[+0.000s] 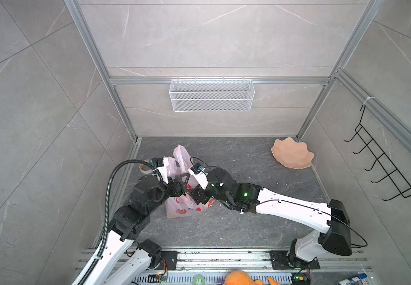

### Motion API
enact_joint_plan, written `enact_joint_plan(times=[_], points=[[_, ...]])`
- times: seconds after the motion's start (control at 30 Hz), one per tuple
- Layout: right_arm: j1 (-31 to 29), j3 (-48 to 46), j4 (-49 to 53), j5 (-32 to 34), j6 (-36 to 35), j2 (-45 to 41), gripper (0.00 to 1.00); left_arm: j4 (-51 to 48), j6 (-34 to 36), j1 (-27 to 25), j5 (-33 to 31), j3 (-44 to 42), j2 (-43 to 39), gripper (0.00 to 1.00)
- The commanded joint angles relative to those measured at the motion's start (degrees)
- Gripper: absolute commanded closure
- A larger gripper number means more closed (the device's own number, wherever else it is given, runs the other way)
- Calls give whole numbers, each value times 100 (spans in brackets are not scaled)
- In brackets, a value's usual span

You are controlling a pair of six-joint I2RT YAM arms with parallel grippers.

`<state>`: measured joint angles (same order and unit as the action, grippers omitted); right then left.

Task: Take the fake fruits out of the plastic bag
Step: 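Lift the pink bag with the left gripper and drag it toward the table center, then grasp the bag's other handle with the right gripper and pull the bag open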

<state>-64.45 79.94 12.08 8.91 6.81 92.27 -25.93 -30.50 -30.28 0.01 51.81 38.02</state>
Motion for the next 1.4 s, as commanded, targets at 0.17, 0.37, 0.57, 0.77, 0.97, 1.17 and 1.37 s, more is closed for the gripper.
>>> enact_joint_plan(times=[0.17,0.37,0.57,0.77,0.97,1.17,1.37], points=[[-2,847,408,636,57,580,50,-700,-17,-13,-1601,-169,-670,35],[4,541,319,921,124,383,95,-614,-220,-13,-1631,-325,-572,44],[106,-458,-302,926,275,-326,98,-697,-474,-4,-2053,-323,-316,62],[475,-2060,-1364,489,972,-1311,98,-1140,-1163,20,-2677,-680,-304,80],[501,-3711,-2824,238,1890,-1779,98,-1834,-2205,97,-2483,-1376,-457,88],[456,-4595,-3879,87,2409,-1622,100,-2947,-2596,110,-2653,-1202,-987,66],[271,-4610,-4123,62,2258,-1339,100,-3839,-1412,110,-2894,929,-114,46]])
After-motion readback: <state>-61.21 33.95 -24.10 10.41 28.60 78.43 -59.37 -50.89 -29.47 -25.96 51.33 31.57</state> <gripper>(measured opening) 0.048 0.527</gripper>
